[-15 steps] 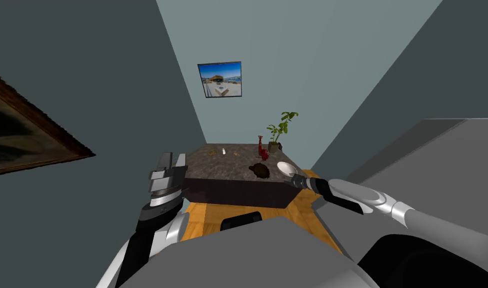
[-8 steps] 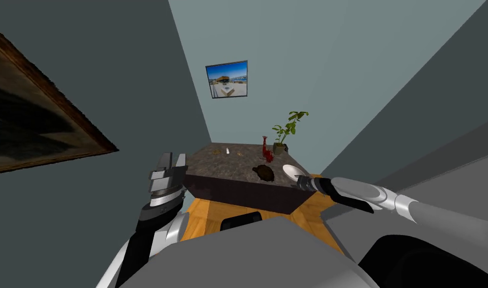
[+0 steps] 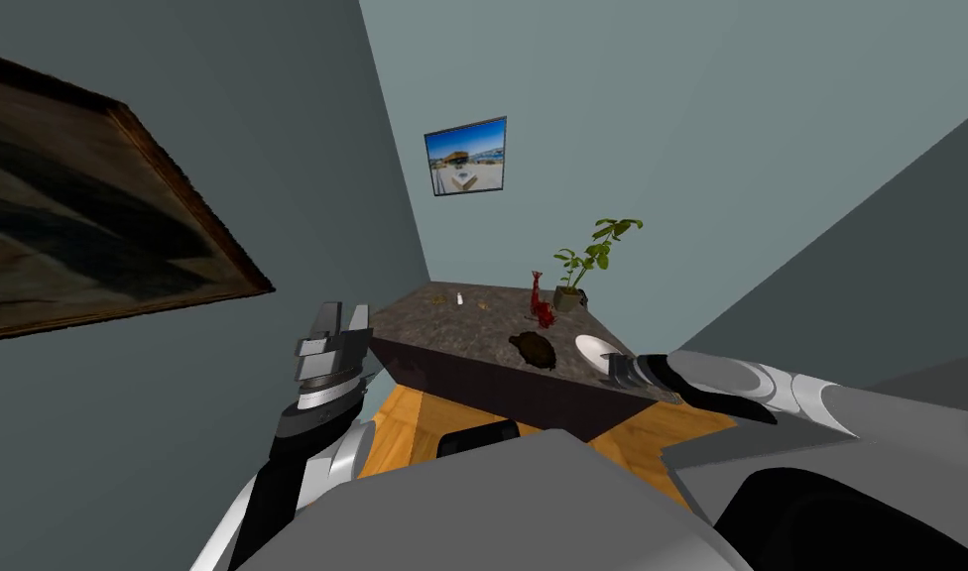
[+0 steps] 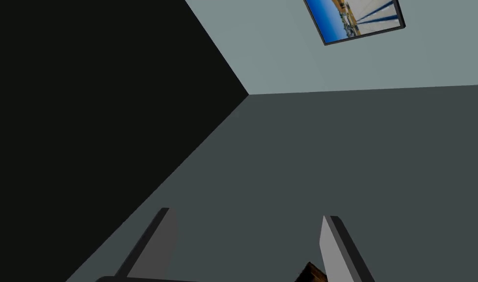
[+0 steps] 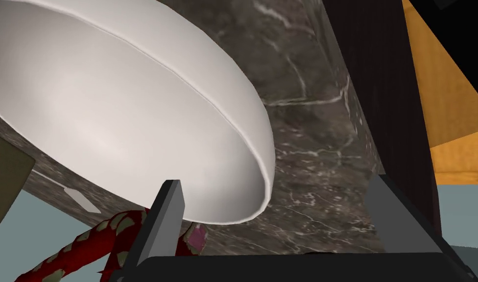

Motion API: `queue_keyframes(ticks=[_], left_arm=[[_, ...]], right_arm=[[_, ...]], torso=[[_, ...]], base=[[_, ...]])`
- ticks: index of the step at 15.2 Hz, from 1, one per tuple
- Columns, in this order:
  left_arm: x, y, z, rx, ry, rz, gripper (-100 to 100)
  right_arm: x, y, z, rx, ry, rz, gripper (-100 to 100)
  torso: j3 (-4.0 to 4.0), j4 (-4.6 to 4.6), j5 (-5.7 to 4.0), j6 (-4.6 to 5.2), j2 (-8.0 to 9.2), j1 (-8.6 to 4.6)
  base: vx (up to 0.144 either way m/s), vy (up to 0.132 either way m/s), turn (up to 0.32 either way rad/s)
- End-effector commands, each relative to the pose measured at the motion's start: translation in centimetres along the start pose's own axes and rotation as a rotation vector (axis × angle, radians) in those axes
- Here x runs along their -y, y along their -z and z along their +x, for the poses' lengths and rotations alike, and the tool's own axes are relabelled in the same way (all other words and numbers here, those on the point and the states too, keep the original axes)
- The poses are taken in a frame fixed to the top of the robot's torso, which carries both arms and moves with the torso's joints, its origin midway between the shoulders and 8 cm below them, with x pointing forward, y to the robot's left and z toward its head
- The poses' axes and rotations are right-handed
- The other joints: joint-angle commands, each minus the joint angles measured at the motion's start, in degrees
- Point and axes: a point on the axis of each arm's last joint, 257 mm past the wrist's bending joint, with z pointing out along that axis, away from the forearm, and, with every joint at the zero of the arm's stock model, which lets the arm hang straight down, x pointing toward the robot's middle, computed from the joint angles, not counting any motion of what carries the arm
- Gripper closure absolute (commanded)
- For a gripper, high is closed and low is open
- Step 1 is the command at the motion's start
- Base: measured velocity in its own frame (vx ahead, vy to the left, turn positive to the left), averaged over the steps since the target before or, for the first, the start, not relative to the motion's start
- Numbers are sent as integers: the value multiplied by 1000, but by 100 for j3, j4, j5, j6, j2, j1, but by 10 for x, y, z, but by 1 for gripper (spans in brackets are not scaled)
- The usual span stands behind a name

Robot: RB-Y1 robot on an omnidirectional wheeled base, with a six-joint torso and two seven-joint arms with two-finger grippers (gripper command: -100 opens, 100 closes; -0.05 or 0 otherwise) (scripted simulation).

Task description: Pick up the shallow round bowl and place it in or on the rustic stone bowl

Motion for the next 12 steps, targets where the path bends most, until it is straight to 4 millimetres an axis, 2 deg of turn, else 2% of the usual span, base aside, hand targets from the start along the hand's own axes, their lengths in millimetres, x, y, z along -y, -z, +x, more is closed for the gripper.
queue_keyframes(ticks=[1, 2, 3, 5, 7, 12], left_arm=[[0, 0, 0, 0, 0, 0, 0], [0, 0, 0, 0, 0, 0, 0], [0, 0, 0, 0, 0, 0, 0], [0, 0, 0, 0, 0, 0, 0], [0, 0, 0, 0, 0, 0, 0], [0, 0, 0, 0, 0, 0, 0]], right_arm=[[-1, 0, 12, -39, 28, -6, -100], [-1, 2, 22, -68, 47, -12, -100], [-1, 0, 13, -39, 28, -7, -100], [-14, -1, 13, -38, 39, -18, -100], [-11, -1, 11, -31, 28, -6, -100], [-27, -2, 11, -27, 17, -3, -100]], torso=[[0, 0, 0, 0, 0, 0], [2, 1, 0, 1, 3, 0], [2, 1, 0, -1, 4, 0], [6, 2, 0, 1, 10, -1], [6, 3, -2, 2, 10, -8], [10, 4, -2, 2, 16, -7]], base=[[19, -9, 72], [19, -7, 103], [12, -6, 47], [10, -24, 61], [10, -34, 40], [0, -28, 45]])
